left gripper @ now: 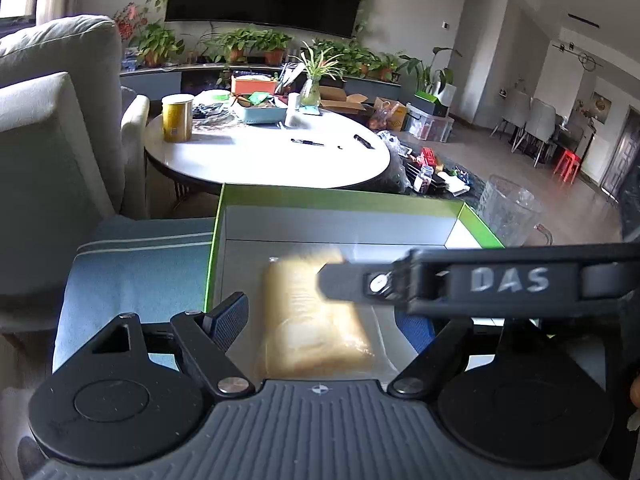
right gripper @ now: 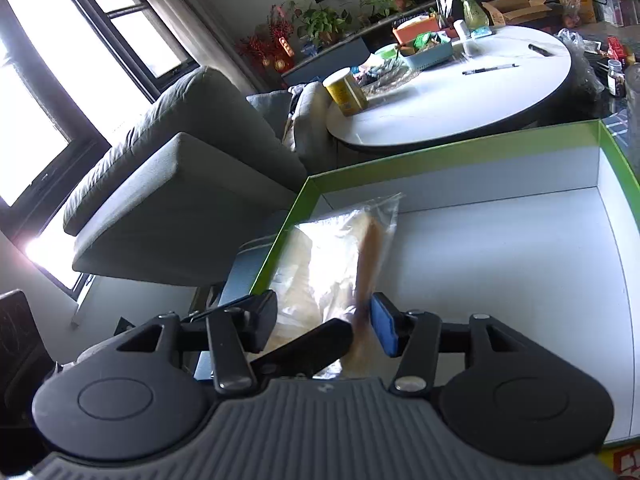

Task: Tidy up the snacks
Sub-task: 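Carry the bread loaf into the green box and open the right gripper, then grasp the red bag with the round label with the right gripper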

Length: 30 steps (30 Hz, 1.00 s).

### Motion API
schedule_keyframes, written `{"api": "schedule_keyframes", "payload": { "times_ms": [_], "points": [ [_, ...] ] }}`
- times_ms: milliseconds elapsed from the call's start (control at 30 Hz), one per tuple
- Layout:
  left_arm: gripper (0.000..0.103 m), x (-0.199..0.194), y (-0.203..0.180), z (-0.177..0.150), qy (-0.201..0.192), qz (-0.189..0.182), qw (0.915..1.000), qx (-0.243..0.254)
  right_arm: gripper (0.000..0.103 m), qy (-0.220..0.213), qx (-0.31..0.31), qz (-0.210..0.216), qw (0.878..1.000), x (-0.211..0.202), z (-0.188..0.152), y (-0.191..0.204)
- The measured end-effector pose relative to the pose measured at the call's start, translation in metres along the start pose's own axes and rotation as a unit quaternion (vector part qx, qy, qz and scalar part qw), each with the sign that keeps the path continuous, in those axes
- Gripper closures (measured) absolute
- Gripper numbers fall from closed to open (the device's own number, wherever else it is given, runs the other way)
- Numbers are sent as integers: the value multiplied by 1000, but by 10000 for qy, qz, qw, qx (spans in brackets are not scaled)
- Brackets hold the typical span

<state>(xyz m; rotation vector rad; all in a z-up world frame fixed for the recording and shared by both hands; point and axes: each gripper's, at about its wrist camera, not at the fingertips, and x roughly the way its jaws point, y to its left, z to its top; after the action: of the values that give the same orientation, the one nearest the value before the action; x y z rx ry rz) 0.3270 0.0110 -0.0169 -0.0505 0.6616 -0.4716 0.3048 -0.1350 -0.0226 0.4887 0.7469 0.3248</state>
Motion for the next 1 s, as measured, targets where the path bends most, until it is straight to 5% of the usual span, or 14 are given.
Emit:
{"api": "schedule_keyframes", "payload": {
  "times_ms": [167,433,767,1000],
  "points": [
    [25,-16,-3,2,-139,36,9998,-112,4,-755,-545,-277,9953,-31,1,16],
    [24,-47,-25,-2,-250,170,9995,124,4,-1908,-1588,-277,9683,-94,-19,39],
    [24,-87,-32,-32,-348,383,9986,-67,4,-625,-927,319,9932,-122,-37,19],
    [23,-83,-23,-68,172,674,9966,-447,4,191,-437,370,9982,-108,-58,15]
  ]
}}
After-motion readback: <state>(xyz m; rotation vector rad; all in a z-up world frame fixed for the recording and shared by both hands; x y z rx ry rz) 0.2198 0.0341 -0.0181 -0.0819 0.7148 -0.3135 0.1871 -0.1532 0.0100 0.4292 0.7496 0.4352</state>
